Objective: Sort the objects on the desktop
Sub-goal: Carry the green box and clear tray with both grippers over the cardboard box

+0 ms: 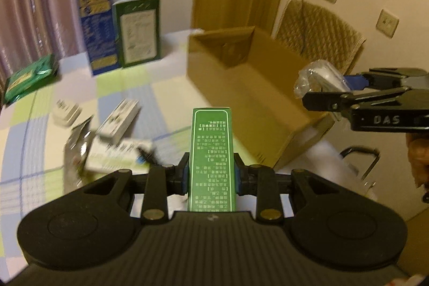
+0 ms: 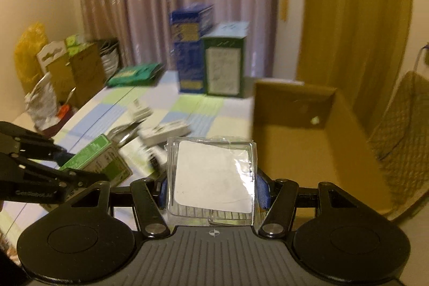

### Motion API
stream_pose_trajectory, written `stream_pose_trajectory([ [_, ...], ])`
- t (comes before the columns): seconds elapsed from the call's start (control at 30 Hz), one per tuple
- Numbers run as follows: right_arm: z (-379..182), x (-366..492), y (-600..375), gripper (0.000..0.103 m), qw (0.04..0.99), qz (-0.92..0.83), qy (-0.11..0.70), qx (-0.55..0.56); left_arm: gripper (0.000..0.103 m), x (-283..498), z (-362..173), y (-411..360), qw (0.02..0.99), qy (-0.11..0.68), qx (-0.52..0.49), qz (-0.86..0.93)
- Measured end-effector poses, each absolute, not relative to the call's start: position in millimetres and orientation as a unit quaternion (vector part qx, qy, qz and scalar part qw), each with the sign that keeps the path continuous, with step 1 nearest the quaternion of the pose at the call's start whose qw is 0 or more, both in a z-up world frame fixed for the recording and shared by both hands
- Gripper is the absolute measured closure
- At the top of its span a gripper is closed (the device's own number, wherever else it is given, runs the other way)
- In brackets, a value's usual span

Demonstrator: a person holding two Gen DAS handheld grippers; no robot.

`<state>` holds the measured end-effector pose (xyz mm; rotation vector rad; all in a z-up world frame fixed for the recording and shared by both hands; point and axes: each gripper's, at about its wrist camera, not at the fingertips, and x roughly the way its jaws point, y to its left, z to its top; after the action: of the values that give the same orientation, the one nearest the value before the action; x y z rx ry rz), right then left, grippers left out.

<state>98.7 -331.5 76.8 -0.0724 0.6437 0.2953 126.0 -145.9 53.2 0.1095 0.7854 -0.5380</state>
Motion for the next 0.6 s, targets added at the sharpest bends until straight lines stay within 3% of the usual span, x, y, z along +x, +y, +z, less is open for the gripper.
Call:
stream_pose_trajectory([
  [0.6, 65, 150, -438, 0.047, 0.934, 0.063, 0.351, -0.038, 0.078, 192, 59, -278, 0.872, 0.385, 0.031, -0.299],
])
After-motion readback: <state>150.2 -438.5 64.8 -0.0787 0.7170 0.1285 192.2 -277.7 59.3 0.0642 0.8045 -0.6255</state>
